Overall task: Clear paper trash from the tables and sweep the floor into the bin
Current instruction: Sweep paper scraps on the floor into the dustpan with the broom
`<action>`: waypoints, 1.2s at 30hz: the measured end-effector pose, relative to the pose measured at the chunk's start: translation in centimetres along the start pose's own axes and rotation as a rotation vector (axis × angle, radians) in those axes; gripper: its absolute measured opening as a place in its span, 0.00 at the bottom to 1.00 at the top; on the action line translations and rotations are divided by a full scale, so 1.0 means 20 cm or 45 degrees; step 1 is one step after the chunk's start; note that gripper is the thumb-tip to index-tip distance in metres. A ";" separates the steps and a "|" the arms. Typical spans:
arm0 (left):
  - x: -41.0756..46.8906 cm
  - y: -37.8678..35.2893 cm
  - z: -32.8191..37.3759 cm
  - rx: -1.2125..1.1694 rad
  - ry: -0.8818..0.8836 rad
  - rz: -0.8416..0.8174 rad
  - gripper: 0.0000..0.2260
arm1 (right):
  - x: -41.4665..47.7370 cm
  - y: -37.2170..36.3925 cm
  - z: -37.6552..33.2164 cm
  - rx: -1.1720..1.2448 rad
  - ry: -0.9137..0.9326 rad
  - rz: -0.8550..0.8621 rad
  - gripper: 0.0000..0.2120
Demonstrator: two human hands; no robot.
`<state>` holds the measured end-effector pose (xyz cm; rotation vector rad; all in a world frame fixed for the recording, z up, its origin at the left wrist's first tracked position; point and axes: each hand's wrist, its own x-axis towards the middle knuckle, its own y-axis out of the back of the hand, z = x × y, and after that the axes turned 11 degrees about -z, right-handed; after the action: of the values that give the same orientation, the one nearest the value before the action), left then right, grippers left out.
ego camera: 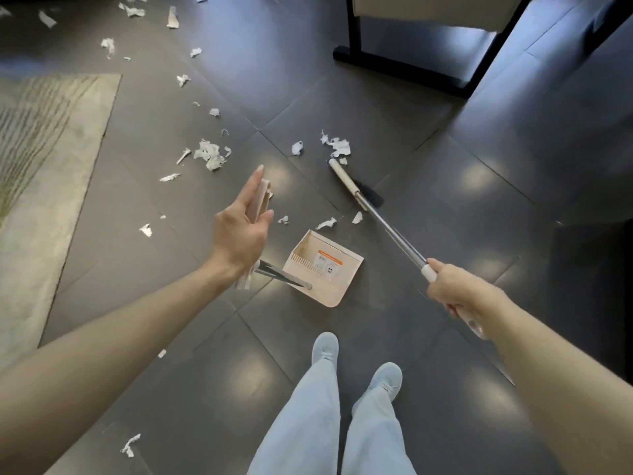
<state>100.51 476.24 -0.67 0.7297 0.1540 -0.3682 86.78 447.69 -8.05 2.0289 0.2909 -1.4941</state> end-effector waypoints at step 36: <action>1.13 -0.05 0.42 -0.202 0.208 0.293 0.30 | 0.37 1.42 -0.82 -0.427 0.228 0.141 0.14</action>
<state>121.14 463.61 -1.02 0.6123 0.2485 -0.0755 116.68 433.18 -2.37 1.8748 0.4609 -1.1142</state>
